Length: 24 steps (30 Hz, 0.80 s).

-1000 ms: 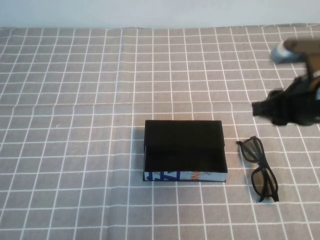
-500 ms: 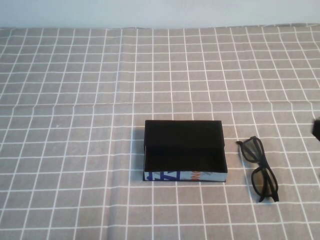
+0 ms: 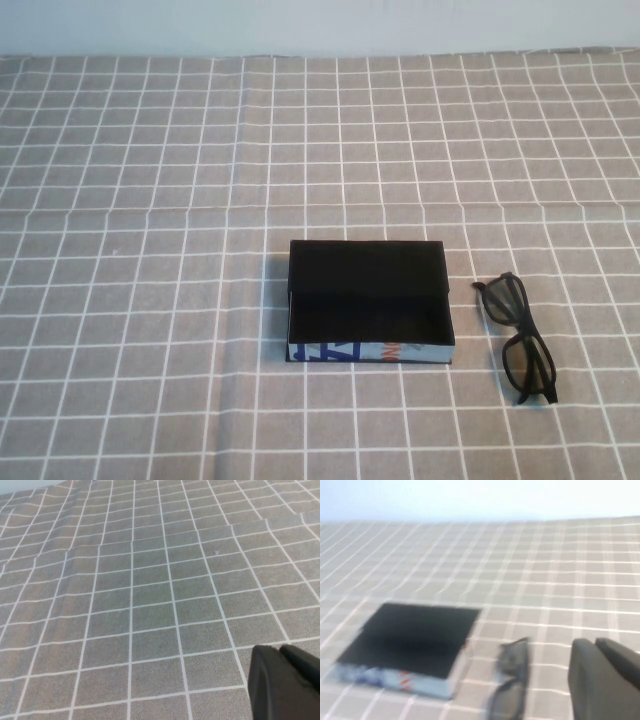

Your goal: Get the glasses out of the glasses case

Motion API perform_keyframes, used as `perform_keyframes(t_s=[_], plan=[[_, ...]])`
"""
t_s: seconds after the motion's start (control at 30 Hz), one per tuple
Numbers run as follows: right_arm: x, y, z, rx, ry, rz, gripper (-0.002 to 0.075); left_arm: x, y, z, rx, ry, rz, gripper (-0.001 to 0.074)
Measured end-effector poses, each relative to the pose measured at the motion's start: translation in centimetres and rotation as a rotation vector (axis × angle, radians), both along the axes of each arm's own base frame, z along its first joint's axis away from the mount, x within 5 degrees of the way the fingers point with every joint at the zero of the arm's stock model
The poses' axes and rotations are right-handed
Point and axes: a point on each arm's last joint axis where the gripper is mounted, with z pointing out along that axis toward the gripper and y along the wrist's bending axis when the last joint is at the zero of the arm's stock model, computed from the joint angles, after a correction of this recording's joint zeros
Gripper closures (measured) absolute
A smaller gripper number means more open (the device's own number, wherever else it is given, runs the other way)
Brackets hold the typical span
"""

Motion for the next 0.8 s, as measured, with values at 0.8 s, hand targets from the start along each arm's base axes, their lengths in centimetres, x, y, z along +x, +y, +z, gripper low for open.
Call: perform_keyframes(t_s=[0.8], plan=[[-0.7, -1.1, -7.3, -0.047, 0.049, -0.181, 0.0742, 0.0, 0.0, 0.0, 0.0, 0.0, 0.0, 0.074]])
